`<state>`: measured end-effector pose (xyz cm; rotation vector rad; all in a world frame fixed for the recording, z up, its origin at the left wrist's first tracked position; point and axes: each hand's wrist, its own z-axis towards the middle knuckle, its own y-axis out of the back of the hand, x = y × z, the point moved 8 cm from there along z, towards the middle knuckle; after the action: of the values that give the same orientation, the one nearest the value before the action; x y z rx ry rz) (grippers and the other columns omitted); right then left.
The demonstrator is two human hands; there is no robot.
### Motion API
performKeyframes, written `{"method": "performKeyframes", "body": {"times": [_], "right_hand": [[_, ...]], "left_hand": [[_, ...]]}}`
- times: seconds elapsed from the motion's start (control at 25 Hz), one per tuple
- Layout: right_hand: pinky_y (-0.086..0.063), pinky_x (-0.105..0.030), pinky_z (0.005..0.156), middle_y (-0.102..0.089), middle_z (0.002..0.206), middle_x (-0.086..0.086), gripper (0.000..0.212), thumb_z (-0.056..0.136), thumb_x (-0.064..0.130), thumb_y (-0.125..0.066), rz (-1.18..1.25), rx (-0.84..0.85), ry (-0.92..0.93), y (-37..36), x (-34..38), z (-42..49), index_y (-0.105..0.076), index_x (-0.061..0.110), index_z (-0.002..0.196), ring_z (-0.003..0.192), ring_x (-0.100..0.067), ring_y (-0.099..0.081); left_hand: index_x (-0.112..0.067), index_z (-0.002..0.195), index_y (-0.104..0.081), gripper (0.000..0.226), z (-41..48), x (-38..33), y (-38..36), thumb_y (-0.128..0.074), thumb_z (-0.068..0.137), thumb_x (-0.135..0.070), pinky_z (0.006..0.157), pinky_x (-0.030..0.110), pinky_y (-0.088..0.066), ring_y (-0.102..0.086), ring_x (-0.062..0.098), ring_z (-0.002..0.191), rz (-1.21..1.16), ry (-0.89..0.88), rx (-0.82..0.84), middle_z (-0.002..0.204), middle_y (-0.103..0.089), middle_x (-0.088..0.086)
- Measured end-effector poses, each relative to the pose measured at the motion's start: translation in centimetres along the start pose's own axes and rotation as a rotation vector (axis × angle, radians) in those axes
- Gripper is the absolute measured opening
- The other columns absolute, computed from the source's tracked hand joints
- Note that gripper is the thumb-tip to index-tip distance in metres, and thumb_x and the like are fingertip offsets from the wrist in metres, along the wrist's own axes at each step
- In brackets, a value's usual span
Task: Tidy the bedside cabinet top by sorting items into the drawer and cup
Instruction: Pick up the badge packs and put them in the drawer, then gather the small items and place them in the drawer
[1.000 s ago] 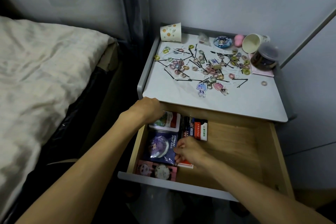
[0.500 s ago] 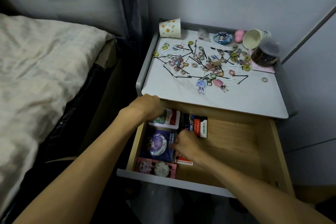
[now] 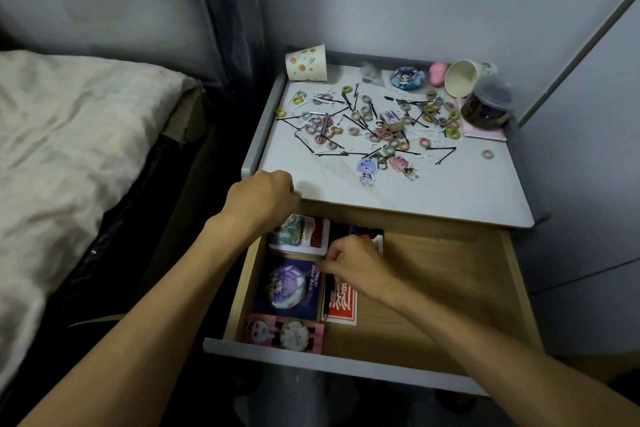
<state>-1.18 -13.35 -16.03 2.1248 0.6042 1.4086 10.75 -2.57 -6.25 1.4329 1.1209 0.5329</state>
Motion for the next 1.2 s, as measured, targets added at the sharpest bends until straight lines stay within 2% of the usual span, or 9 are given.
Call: {"method": "performKeyframes", "body": {"times": [0.12, 0.24, 0.36, 0.52, 0.76, 0.84, 0.96, 1.08, 1.2], "right_hand": [[-0.048, -0.014, 0.053, -0.069, 0.063, 0.004, 0.02, 0.087, 0.036, -0.069, 0.055, -0.026, 0.042, 5.3, 0.9, -1.0, -0.067, 0.022, 0.073, 0.055, -0.001, -0.063], [-0.043, -0.01, 0.051, -0.068, 0.061, 0.007, 0.014, 0.088, 0.032, -0.068, 0.057, -0.133, 0.081, 11.8, 1.4, -1.3, -0.069, 0.024, 0.078, 0.054, 0.0, -0.062], [-0.045, -0.017, 0.052, -0.069, 0.065, 0.004, 0.01, 0.089, 0.027, -0.068, 0.042, -0.272, 0.078, 17.4, 0.4, -0.1, -0.07, 0.02, 0.081, 0.053, -0.004, -0.059], [-0.05, -0.029, 0.069, -0.07, 0.09, -0.001, 0.008, 0.088, 0.021, -0.068, -0.088, -0.421, 0.032, 22.7, -1.7, 3.6, -0.07, 0.017, 0.094, 0.078, -0.014, -0.064], [-0.048, -0.041, 0.092, -0.054, 0.131, -0.009, 0.053, 0.088, 0.049, -0.062, -0.403, -0.396, 0.059, 23.5, -0.4, 10.5, -0.051, 0.024, 0.133, 0.117, -0.029, -0.054], [-0.047, -0.039, 0.09, -0.054, 0.131, -0.011, 0.05, 0.089, 0.045, -0.061, -0.466, -0.381, 0.043, 23.4, 0.3, 12.3, -0.052, 0.024, 0.134, 0.118, -0.031, -0.054], [-0.05, -0.037, 0.083, -0.06, 0.121, -0.014, 0.035, 0.09, 0.026, -0.06, -0.471, -0.391, 0.035, 23.3, 0.9, 13.5, -0.06, 0.016, 0.123, 0.107, -0.033, -0.059], [-0.054, -0.037, 0.079, -0.067, 0.101, -0.013, 0.027, 0.092, 0.017, -0.054, -0.207, -0.424, 0.018, 24.8, 0.3, 13.2, -0.059, 0.015, 0.119, 0.085, -0.028, -0.066], [-0.048, -0.033, 0.067, -0.055, 0.075, -0.009, 0.018, 0.094, 0.008, -0.048, 0.454, -0.42, -0.031, 26.6, -1.4, 12.7, -0.055, 0.014, 0.109, 0.066, -0.025, -0.057]], "left_hand": [[-0.013, 0.092, -0.064, 0.019, -0.3, -2.6, 0.6, -0.056, 0.097, -0.029, 0.063, 0.035, -0.057, -0.071, 0.019, 0.06, -0.611, -0.061, 0.09, 0.068, -0.074, 0.003], [-0.015, 0.091, -0.063, 0.014, 0.8, -3.9, 2.2, -0.057, 0.096, -0.026, 0.051, 0.028, -0.048, -0.066, 0.017, 0.055, -0.708, -0.073, -0.006, 0.069, -0.074, 0.003], [-0.016, 0.098, -0.06, 0.009, 2.5, -4.4, 2.7, -0.057, 0.096, -0.024, 0.053, 0.029, -0.047, -0.064, 0.018, 0.061, -0.778, -0.041, -0.078, 0.079, -0.073, 0.004], [-0.017, 0.101, -0.059, 0.01, 6.4, -5.1, 3.1, -0.06, 0.095, -0.025, 0.06, 0.031, -0.053, -0.065, 0.017, 0.072, -0.582, -0.041, -0.162, 0.089, -0.068, 0.001], [-0.017, 0.103, -0.065, 0.016, 12.9, -4.5, 3.4, -0.061, 0.093, -0.029, 0.069, 0.034, -0.056, -0.068, 0.024, 0.082, -0.226, 0.011, -0.297, 0.099, -0.071, 0.009], [-0.013, 0.103, -0.067, 0.02, 15.0, -4.7, 3.4, -0.062, 0.093, -0.029, 0.079, 0.04, -0.057, -0.067, 0.031, 0.091, -0.125, 0.013, -0.293, 0.102, -0.071, 0.013], [-0.008, 0.098, -0.069, 0.024, 17.0, -4.9, 2.9, -0.065, 0.09, -0.03, 0.079, 0.04, -0.057, -0.066, 0.034, 0.091, -0.021, 0.044, -0.244, 0.099, -0.07, 0.017], [-0.003, 0.101, -0.069, 0.024, 18.1, -5.3, 2.2, -0.067, 0.087, -0.023, 0.08, 0.04, -0.057, -0.066, 0.035, 0.092, 0.014, 0.036, -0.221, 0.1, -0.069, 0.02], [0.0, 0.101, -0.069, 0.021, 18.4, -5.8, 2.2, -0.066, 0.086, -0.016, 0.078, 0.039, -0.057, -0.066, 0.035, 0.091, 0.026, 0.011, -0.236, 0.098, -0.069, 0.021]]}}
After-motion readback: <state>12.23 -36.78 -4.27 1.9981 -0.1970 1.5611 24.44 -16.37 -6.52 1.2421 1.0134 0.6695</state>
